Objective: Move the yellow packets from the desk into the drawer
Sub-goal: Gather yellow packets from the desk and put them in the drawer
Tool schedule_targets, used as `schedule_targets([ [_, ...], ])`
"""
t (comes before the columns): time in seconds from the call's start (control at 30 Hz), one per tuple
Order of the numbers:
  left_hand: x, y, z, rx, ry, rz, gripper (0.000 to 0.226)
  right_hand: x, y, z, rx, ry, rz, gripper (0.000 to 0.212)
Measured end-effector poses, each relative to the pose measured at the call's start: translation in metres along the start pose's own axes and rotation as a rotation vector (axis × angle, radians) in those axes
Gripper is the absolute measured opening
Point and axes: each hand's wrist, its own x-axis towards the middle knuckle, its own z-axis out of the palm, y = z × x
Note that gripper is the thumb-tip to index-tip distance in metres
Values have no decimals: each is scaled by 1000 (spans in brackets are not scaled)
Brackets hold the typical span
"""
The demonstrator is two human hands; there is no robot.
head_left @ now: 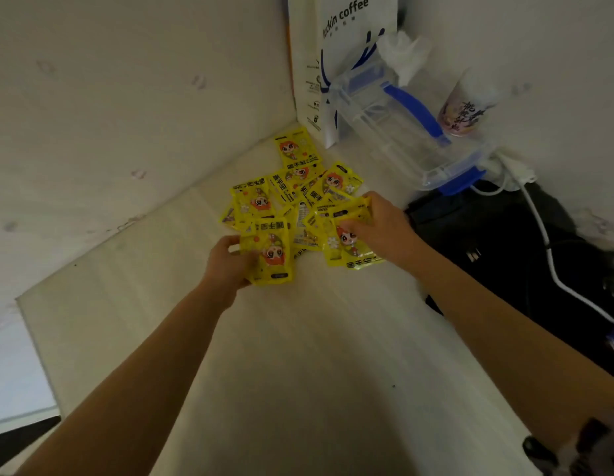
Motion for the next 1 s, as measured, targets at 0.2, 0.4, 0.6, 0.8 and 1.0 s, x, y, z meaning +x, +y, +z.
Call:
schedule_targets([
  [0.2,-42,-31,3,-168,-113,-88,41,-41,2,27,195,-20,112,41],
  [0.4,-64,-48,-10,-293,-226,-153,35,-83,-6,45,265,16,124,37],
  [0.6,-82,-65,-36,-278,-363,-130,33,-127,-19,72,299,91,177,28],
  [0.8,-100,-96,-75,-158,-506,-93,43,-188,-20,118,369,211,268,22],
  [1.0,-122,-126,-104,21,-563,-80,43,-260,-6,155,424,329,403,28],
])
